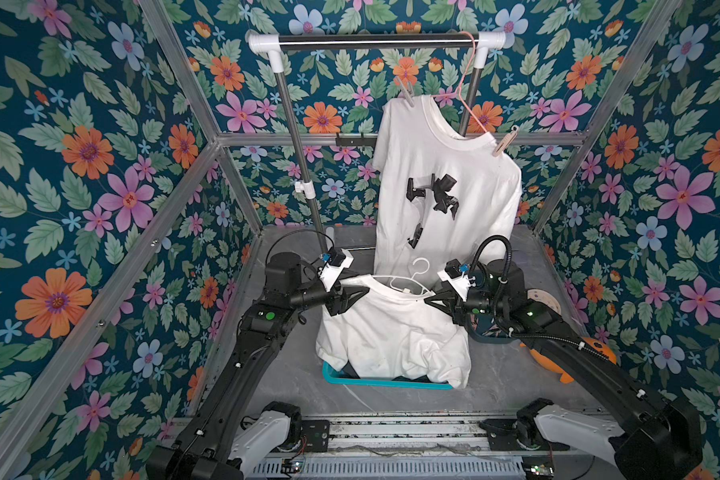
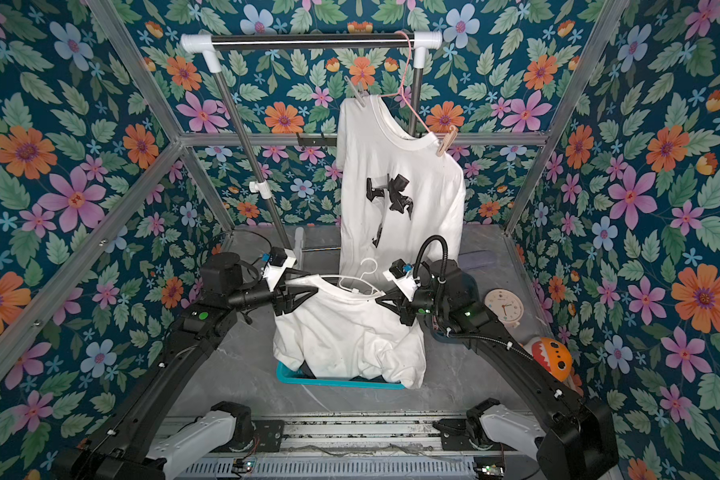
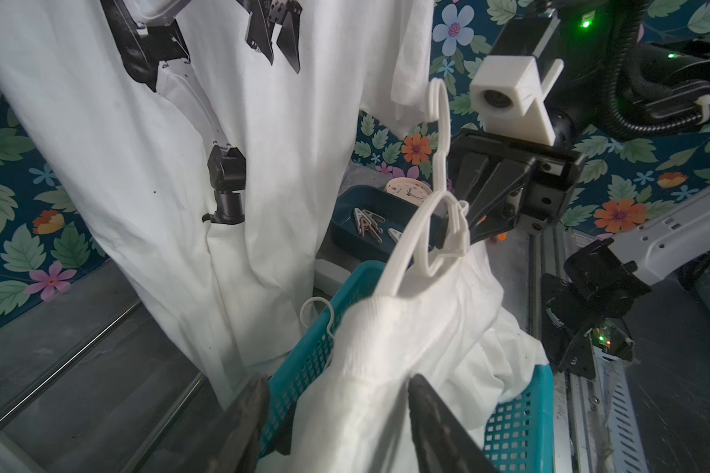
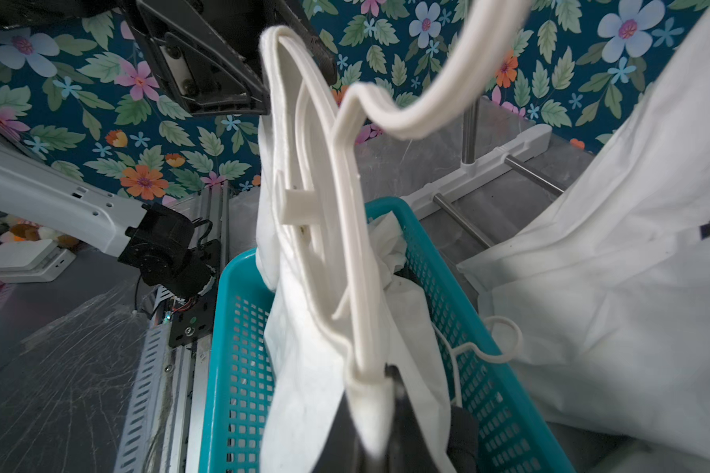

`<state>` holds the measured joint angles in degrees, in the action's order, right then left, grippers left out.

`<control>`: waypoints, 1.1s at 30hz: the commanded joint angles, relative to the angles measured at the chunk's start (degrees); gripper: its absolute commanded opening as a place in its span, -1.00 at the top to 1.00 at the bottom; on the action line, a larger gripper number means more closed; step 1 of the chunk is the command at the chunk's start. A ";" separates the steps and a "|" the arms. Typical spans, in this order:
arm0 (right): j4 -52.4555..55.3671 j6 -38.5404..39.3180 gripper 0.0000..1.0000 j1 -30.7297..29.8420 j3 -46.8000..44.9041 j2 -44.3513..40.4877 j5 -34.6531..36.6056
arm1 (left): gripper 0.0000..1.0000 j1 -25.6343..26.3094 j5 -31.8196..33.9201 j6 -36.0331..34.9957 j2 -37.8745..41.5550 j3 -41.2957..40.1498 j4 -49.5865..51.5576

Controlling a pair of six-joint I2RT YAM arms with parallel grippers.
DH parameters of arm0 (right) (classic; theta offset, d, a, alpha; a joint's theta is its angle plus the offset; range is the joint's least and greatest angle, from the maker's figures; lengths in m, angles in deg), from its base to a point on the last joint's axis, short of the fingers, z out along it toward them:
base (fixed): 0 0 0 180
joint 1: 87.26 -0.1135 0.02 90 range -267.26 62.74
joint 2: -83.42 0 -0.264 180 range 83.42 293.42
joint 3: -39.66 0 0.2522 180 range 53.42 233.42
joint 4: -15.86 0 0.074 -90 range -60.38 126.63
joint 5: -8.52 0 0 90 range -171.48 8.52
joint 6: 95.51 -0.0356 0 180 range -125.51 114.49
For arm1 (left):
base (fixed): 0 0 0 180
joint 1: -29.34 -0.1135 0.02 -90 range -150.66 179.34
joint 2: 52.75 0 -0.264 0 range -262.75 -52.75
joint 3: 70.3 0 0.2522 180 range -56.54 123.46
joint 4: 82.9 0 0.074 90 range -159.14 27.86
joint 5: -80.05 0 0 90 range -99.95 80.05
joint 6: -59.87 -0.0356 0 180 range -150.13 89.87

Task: Use clothespins to secure the t-shirt on both sides of the hanger
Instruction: Pick up the hanger from the basket.

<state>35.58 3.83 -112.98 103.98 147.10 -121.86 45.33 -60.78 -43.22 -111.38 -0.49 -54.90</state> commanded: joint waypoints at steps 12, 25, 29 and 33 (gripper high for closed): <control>-10.40 8.20 1.00 0.04 -5.65 -3.77 7.02 | -0.02 -0.29 -8.21 -4.10 -8.00 9.73 11.56; -15.06 12.80 1.00 -0.07 -6.88 -4.20 11.30 | 0.34 -0.25 -15.75 -1.33 -11.46 9.35 12.94; -15.39 12.89 1.00 -0.12 -6.23 -2.85 10.72 | 0.33 -0.24 -15.84 -0.43 -10.82 8.32 11.72; -15.26 12.93 1.00 -0.15 -5.40 -1.68 10.56 | 0.21 -0.17 -15.75 -0.11 -10.71 8.15 11.78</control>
<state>24.26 16.09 -112.95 97.91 145.08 -109.93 45.05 -74.97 -43.76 -122.22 7.73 -42.55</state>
